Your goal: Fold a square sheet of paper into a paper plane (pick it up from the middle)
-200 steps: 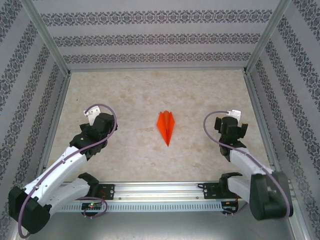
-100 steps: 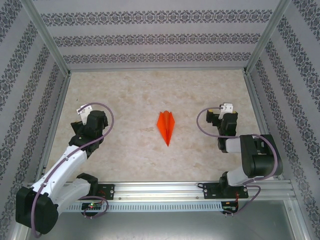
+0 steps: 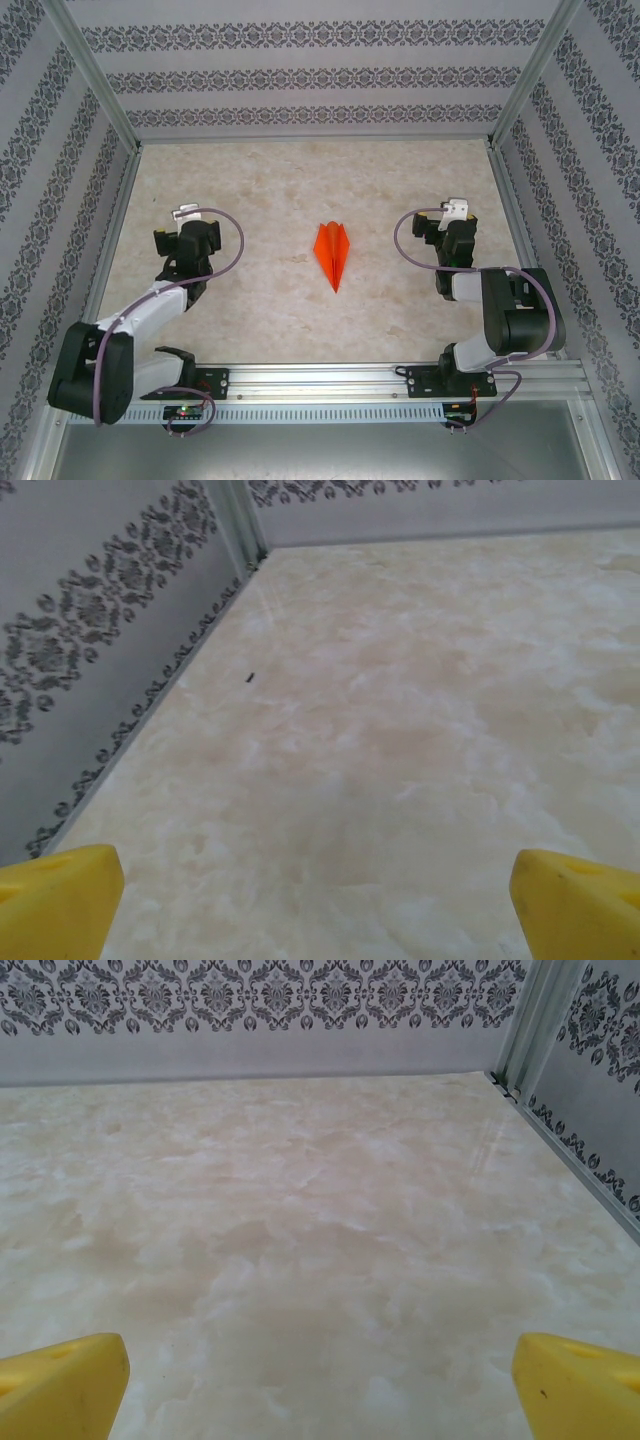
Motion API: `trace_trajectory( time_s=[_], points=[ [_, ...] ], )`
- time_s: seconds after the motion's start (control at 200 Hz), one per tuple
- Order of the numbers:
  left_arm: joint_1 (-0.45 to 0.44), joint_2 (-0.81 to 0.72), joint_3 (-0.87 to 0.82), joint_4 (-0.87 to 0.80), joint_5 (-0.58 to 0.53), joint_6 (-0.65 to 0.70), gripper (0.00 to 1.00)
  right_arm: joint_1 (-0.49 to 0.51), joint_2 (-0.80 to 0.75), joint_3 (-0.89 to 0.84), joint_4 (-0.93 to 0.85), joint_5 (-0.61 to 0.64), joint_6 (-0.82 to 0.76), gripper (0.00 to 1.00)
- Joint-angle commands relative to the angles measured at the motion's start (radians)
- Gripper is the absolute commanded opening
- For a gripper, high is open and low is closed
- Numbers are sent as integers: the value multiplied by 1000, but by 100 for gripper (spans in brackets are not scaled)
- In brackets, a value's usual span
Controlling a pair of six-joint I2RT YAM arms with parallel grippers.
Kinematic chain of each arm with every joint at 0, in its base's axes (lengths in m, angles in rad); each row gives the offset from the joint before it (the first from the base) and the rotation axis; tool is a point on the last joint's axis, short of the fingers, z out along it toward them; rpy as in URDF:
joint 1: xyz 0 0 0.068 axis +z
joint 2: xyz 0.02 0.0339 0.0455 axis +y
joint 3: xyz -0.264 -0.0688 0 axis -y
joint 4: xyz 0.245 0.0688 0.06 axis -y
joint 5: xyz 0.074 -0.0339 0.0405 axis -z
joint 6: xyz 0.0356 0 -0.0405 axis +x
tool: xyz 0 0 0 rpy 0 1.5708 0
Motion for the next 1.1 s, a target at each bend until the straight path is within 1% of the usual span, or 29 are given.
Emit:
trace_trajectory(
  time_s=[0.0,0.07,0.135,0.26,0.315,0.335,0.37,0.385,0.425,0.465,0.51,0.545,0.589,0.629,1.094],
  points=[
    [24,70,-48,317,127,112,100,-4,-10,14,24,2,19,98],
    [38,131,-79,451,178,131,100,-4,-10,16,23,2,20,98],
    [75,194,-100,543,253,102,100,-4,-10,15,23,1,20,98],
    [104,310,-132,702,337,91,100,-4,-11,14,23,1,20,98],
    [105,377,-124,768,350,106,100,-4,-10,14,23,1,19,98],
    [107,378,-113,740,355,102,100,-4,-10,15,23,0,20,98],
    [113,351,-74,607,377,94,100,-4,-10,14,23,1,20,98],
    [118,350,-55,582,389,93,100,-4,-10,14,23,1,20,98],
    [132,370,-60,633,415,88,100,-5,-10,15,23,2,20,98],
    [137,355,-52,581,419,84,100,-4,-12,15,22,1,20,98],
    [137,365,-58,617,416,85,100,-5,-10,14,23,1,20,98],
    [137,356,-52,588,418,84,100,-4,-11,15,22,1,20,98],
    [132,364,-59,617,407,91,100,-4,-10,16,23,1,21,98],
    [131,358,-52,593,409,88,100,-4,-11,16,22,1,20,98],
    [133,359,-47,588,430,94,100,-4,-12,16,23,1,20,98]
  ],
)
